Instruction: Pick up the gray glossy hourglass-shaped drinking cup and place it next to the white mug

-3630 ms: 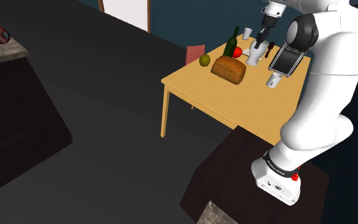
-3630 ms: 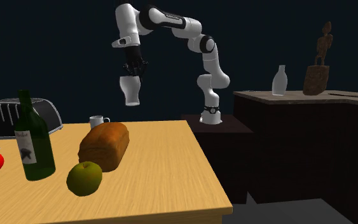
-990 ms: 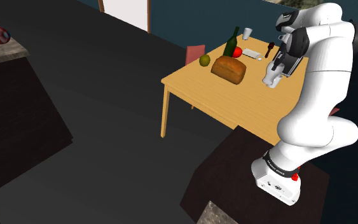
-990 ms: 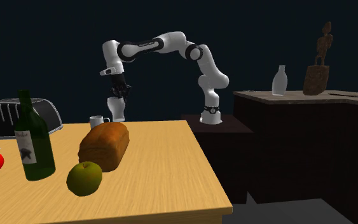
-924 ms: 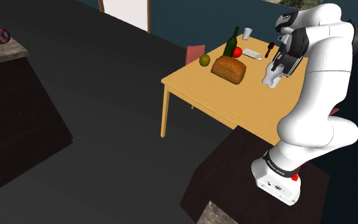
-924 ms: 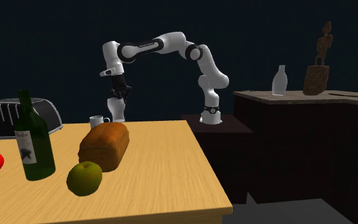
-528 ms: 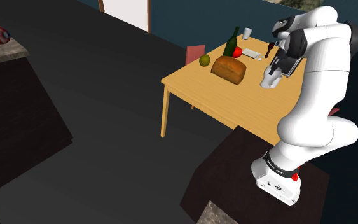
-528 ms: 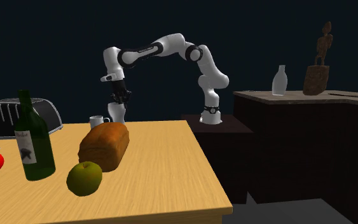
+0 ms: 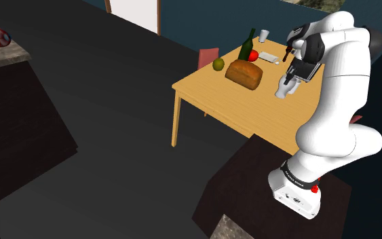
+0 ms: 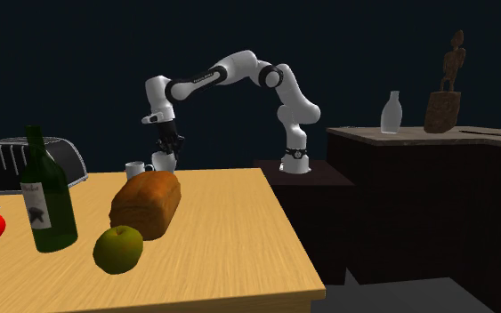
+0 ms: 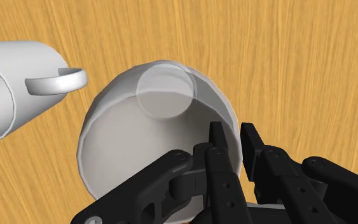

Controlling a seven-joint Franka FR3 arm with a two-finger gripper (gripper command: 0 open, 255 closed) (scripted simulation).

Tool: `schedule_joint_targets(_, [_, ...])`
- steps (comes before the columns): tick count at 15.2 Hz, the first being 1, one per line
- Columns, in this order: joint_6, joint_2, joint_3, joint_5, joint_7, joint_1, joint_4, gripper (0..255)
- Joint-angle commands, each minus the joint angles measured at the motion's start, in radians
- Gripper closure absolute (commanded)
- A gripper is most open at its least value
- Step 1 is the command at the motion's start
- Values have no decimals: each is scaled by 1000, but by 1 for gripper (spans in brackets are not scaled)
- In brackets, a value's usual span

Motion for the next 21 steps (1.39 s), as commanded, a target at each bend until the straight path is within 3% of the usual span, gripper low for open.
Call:
schedule_joint_targets(1, [5,2,1,1,-1,-1,-2,255])
schedule_joint_targets(6, [5,2,1,1,-1,-1,-2,255])
schedule_joint_targets(7, [5,2,1,1,-1,-1,-2,0])
schedule_joint_targets(12, [5,3,1,1,-1,-1,-1,0])
schedule_joint_targets(16, [-112,-12,-8,-14,15,-19,107,0])
schedule_joint_targets(21, [-112,-12,-8,-14,15,-19,107,0])
